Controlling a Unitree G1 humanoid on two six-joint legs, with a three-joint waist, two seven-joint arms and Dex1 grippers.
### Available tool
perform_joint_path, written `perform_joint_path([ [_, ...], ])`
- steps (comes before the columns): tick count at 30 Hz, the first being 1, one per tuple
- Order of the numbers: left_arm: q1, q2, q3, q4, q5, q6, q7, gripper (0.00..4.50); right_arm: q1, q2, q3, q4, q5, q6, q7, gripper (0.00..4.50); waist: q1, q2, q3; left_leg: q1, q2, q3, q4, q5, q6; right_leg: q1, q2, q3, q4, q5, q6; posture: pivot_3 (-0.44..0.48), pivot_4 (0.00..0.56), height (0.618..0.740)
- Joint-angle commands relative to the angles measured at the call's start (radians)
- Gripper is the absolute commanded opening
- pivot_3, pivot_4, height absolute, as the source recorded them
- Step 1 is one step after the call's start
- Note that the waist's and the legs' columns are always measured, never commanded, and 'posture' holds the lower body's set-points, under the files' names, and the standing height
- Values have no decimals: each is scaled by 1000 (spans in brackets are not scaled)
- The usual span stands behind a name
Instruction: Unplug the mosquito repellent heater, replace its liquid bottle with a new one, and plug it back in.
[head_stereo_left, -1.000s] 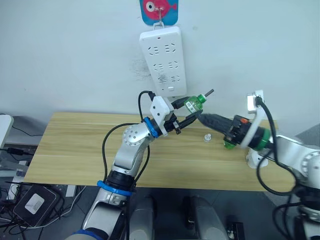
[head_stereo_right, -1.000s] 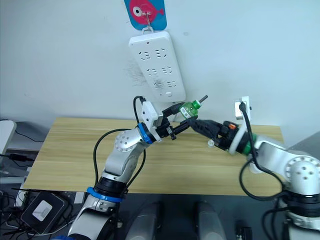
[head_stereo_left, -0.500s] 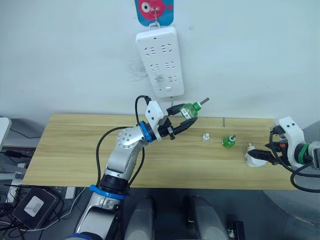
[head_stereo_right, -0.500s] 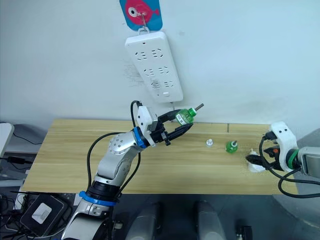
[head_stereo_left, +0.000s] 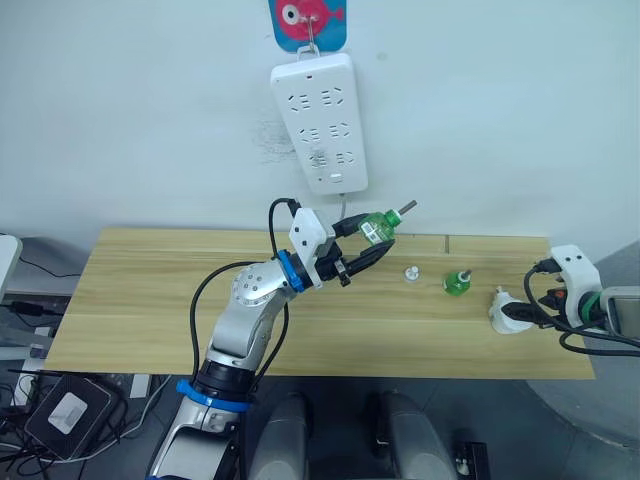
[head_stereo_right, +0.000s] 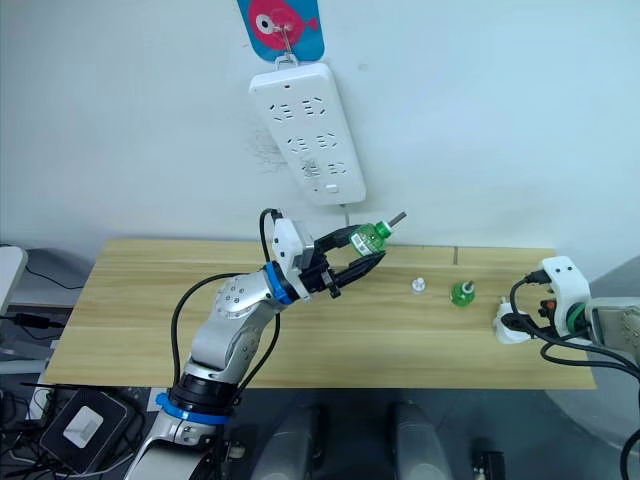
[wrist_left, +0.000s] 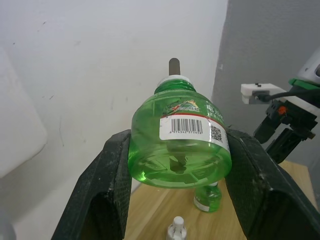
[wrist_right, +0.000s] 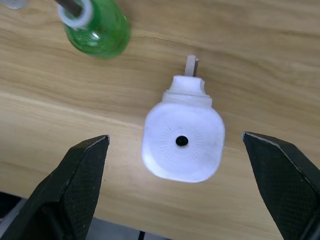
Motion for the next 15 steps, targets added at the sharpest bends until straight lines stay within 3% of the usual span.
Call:
perform_joint_path([
  [1, 4, 0, -1, -62, -19, -1, 4, 2263, -20, 7, -3, 12, -48, 10, 25, 4453, 1, 0, 0, 0, 0, 0, 0, 0, 0, 0, 0, 0, 0, 0, 0, 33, 299, 740],
  [15, 12, 4, -2, -81, -18, 18, 4, 2263, -60, 87, 43, 105, -210, -43, 87, 4453, 3, 0, 0, 0, 0, 0, 0, 0, 0, 0, 0, 0, 0, 0, 0, 46, 298, 740],
])
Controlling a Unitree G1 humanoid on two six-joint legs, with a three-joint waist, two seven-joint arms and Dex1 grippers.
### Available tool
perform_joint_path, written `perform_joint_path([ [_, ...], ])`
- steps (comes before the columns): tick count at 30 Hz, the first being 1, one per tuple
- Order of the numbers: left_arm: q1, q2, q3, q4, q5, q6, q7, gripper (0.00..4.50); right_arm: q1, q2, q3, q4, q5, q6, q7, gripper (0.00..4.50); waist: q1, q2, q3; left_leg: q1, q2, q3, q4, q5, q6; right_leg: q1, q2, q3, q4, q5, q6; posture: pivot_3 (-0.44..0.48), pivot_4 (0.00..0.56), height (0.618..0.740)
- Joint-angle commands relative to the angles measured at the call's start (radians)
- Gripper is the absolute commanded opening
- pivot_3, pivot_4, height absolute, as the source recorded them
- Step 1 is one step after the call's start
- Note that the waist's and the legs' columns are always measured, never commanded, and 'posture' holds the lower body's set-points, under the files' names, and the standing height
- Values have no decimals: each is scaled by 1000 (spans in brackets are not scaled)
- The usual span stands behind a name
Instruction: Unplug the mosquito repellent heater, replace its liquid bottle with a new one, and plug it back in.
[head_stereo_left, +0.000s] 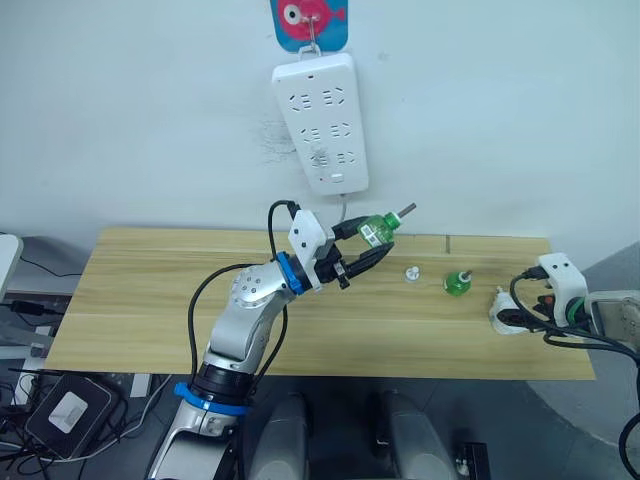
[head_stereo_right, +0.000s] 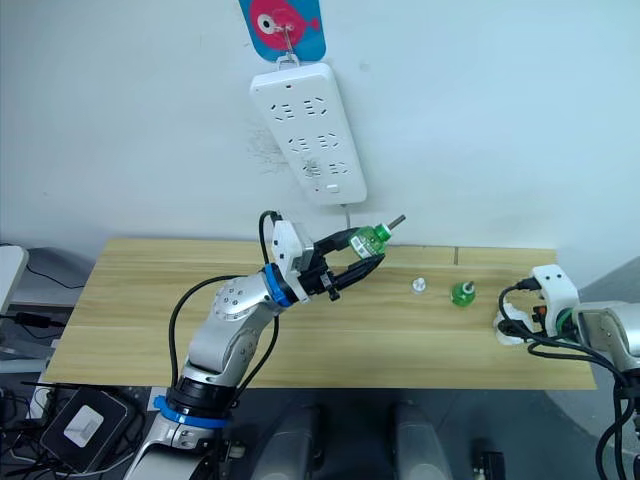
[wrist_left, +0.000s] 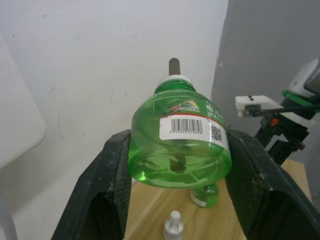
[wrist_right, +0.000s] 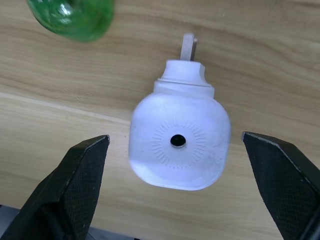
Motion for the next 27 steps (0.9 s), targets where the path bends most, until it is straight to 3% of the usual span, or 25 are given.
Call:
perform_joint_path([
  [1, -1, 0, -3, -53, -16, -7, 3, 2263, -22, 11, -3, 30, -42, -20, 21, 4453, 0, 0, 0, 0, 0, 0, 0, 0, 0, 0, 0, 0, 0, 0, 0, 46, 298, 740],
  [20, 5, 11, -8, -64, -12, -6, 3, 2263, -80, 62, 35, 173, -174, -86, 124, 4453, 4, 0, 0, 0, 0, 0, 0, 0, 0, 0, 0, 0, 0, 0, 0, 55, 307, 740],
  [23, 3, 12, -8, -65, -10, -4, 3, 2263, -81, 69, 25, 178, -179, -86, 133, 3833, 4, 0, 0, 0, 0, 0, 0, 0, 0, 0, 0, 0, 0, 0, 0, 55, 307, 740],
  [25, 1, 13, -10, -64, -7, -6, 3, 2263, -79, 71, 21, 176, -182, -85, 137, 3142, 4, 0, 0, 0, 0, 0, 0, 0, 0, 0, 0, 0, 0, 0, 0, 54, 306, 740],
  [27, 0, 12, -14, -67, -6, -6, 4, 2263, -75, 70, 16, 166, -184, -81, 142, 2951, 5, 0, 0, 0, 0, 0, 0, 0, 0, 0, 0, 0, 0, 0, 0, 51, 304, 740],
])
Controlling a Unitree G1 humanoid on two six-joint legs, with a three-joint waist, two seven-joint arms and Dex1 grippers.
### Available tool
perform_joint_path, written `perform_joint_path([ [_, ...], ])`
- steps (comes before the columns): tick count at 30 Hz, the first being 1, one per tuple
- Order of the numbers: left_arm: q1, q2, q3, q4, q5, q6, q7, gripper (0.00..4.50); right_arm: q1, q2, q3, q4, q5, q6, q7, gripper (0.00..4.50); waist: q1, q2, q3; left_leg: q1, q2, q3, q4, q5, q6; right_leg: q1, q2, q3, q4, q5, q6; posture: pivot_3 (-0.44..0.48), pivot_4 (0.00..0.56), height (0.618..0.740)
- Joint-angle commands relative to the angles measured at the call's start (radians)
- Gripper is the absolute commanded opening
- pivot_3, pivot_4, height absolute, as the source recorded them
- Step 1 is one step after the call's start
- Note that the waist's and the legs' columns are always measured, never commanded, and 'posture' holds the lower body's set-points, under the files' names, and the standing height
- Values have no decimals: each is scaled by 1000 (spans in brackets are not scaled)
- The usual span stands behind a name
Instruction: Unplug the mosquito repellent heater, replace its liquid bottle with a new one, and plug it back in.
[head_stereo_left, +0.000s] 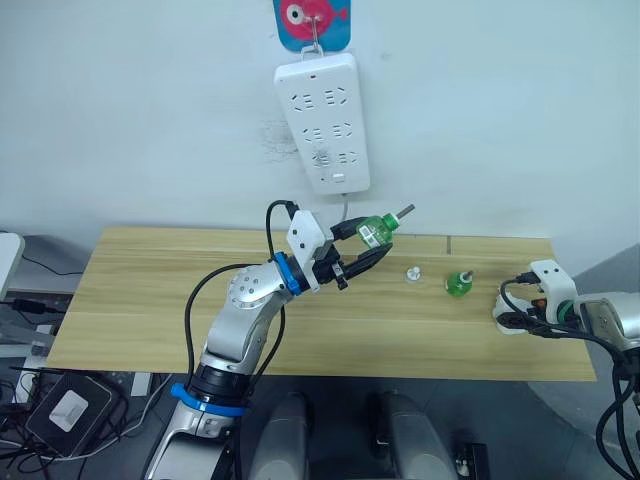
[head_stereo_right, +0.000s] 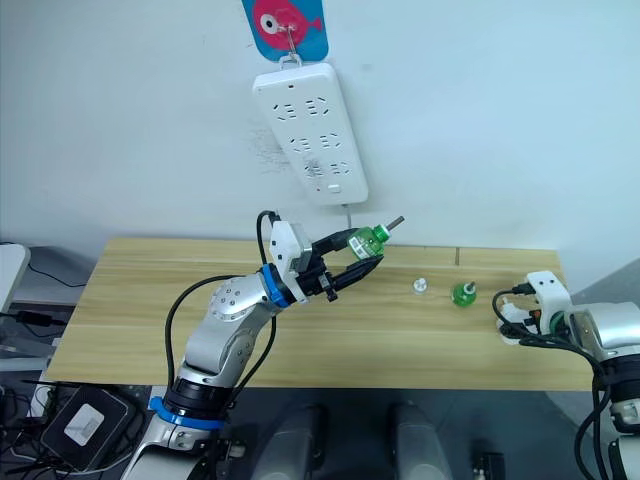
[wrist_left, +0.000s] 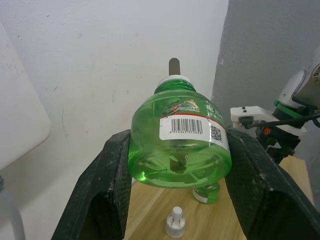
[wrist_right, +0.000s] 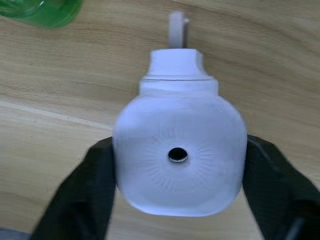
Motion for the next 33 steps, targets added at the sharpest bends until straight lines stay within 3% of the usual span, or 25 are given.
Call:
perform_joint_path([
  [1, -3, -2, -12, -54, -8, -8, 3, 2263, 8, -7, -26, -20, -4, 8, 18, 2951, 1, 0, 0, 0, 0, 0, 0, 0, 0, 0, 0, 0, 0, 0, 0, 51, 304, 740],
  [6, 10, 12, -8, -61, -19, -10, -14, 2263, -5, -85, -85, -57, 32, 60, 81, 2951, 5, 1, 0, 0, 0, 0, 0, 0, 0, 0, 0, 0, 0, 0, 0, 51, 304, 740],
  [9, 23, 30, -13, -69, -34, -12, -45, 2263, -20, -189, -98, -97, 126, 119, 257, 2951, 9, 2, 1, 0, -1, 0, 0, 0, 0, 0, 0, 0, 0, 0, 0, 51, 304, 740],
  [14, 49, 45, -66, -94, -72, -19, -146, 2263, -132, -299, -215, -147, 454, 377, 566, 2951, 8, 2, 1, 0, 1, 0, -1, 0, 0, 0, 0, -1, -2, 0, 0, 17, 294, 740],
  [18, 43, 59, -114, -77, -62, -69, -231, 2263, -235, -255, -280, -135, 572, 529, 541, 2951, 15, 2, 1, 0, 0, -1, -1, 0, 0, 1, 0, -1, -4, 0, 0, 17, 294, 740],
  [20, 26, 53, -122, -56, -64, -80, -251, 2263, -247, -238, -286, -149, 629, 535, 500, 2951, 15, 2, 1, -1, 0, -1, -1, 0, 0, 1, 0, -1, -6, 0, 0, -30, 286, 740],
  [33, -45, 33, -113, 33, -60, -114, -273, 2263, -231, -233, -278, -186, 1074, 535, 184, 2951, 12, 2, 1, -3, 0, -1, 0, -1, 1, 1, 0, -1, -6, 0, 0, -40, 288, 740],
])
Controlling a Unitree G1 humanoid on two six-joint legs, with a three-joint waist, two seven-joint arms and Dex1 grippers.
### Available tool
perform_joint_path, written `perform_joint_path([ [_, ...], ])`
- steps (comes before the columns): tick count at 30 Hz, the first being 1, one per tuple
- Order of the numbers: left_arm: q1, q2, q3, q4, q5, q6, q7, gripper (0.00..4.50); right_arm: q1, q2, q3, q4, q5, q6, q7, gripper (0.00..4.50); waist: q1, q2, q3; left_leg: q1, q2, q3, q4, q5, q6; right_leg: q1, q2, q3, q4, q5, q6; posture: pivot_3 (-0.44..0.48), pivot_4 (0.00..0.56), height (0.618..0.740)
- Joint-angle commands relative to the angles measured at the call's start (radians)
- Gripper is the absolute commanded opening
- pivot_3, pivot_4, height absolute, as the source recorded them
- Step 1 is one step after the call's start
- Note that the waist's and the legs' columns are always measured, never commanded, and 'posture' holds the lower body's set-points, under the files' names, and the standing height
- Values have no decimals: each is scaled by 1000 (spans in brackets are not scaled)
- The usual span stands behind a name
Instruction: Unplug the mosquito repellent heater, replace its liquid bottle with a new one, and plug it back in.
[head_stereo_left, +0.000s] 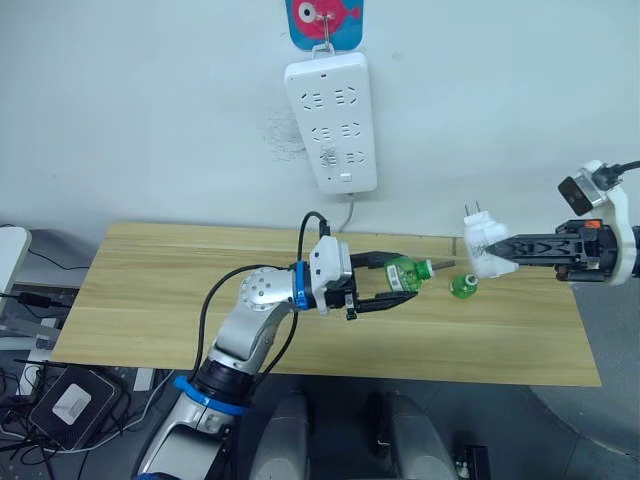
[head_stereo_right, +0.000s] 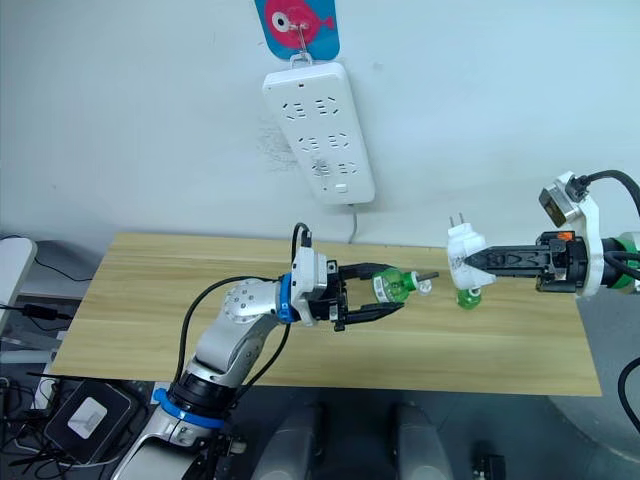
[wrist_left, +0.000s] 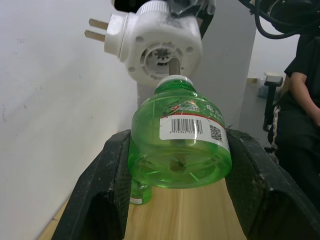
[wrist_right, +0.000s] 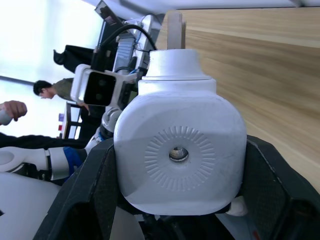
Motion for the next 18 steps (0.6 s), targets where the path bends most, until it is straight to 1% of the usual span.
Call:
perform_joint_path([
  [1, -8, -9, 4, -20, -10, -19, -7, 2263, 10, -16, -22, -22, 106, 8, -72, 2951, 0, 0, 0, 0, 0, 0, 0, 0, 0, 0, 0, 0, 0, 0, 0, -40, 288, 740],
  [4, -16, -11, 4, -17, -11, -17, -5, 2263, -1, 1, -15, -18, 163, 8, -137, 2951, 0, 0, 0, 0, 0, 0, 0, 0, 0, 0, 0, 0, 0, 0, 0, -33, 290, 740],
  [9, -29, -20, 1, -11, -8, -16, 0, 2263, -23, 38, -15, -1, 210, 8, -226, 2951, -1, 0, 0, 0, 0, 0, 0, 0, 0, 0, 0, 0, 0, 0, 0, -29, 297, 740],
  [18, -37, -32, -1, -5, -2, -16, 3, 2263, -19, 49, 5, -6, 322, 8, -307, 2951, 0, 0, 0, 0, 0, 0, 0, 0, 0, 0, 0, 0, 0, 0, 0, -28, 299, 740],
])
